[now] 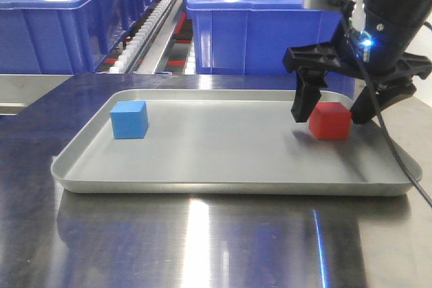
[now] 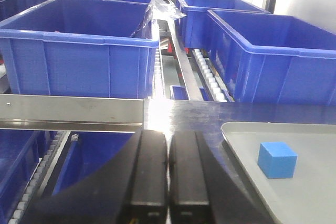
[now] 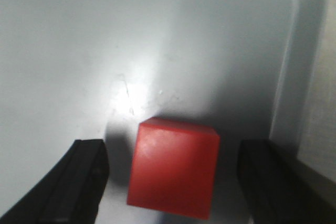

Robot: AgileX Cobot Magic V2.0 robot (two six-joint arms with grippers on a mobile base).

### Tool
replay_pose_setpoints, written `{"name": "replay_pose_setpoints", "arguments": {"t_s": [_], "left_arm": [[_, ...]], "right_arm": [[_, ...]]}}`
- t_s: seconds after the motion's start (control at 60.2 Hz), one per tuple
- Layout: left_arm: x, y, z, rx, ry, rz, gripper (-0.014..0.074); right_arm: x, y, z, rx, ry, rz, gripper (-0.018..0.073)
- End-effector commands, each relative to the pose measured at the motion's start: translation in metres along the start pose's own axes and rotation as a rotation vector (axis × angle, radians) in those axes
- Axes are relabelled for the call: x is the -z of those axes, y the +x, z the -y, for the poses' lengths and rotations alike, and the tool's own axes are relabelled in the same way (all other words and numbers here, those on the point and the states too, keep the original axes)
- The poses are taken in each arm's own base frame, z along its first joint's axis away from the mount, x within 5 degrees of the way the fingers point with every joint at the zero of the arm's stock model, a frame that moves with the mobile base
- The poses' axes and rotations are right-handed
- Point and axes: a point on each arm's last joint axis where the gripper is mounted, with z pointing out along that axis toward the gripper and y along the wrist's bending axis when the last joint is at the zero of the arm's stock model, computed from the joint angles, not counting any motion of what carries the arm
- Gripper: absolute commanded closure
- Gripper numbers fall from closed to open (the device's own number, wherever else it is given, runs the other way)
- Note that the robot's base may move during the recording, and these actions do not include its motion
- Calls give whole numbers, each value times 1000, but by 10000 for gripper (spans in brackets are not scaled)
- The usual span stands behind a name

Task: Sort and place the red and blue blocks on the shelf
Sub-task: 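Lower the right gripper over the red cube and close on it, then lift the red cube off the tray with the right gripper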

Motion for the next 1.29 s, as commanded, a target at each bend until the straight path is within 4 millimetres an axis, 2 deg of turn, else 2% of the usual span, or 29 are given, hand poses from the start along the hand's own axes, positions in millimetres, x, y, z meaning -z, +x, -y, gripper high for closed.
{"name": "replay_pose_setpoints", "arguments": {"t_s": [0.0,0.664,1.046,1.096,1.162,1.278], "left_arm": [[1,2,0,10,11,73,460],[1,2,0,10,11,73,460],[1,2,0,10,11,73,460],[1,2,0,10,11,73,460],[1,2,0,10,11,73,460],[1,2,0,10,11,73,460]], "right_arm": [[20,-16,-5,6,-25,116,-54],[19,-17,-4,14,-20,120,-54],[11,-17,-4,14,-17,119,-51],[11,-17,-4,14,-18,123,-29],[12,-18,-4,14,-18,127,42],[12,-18,-4,15,-18,127,239]]}}
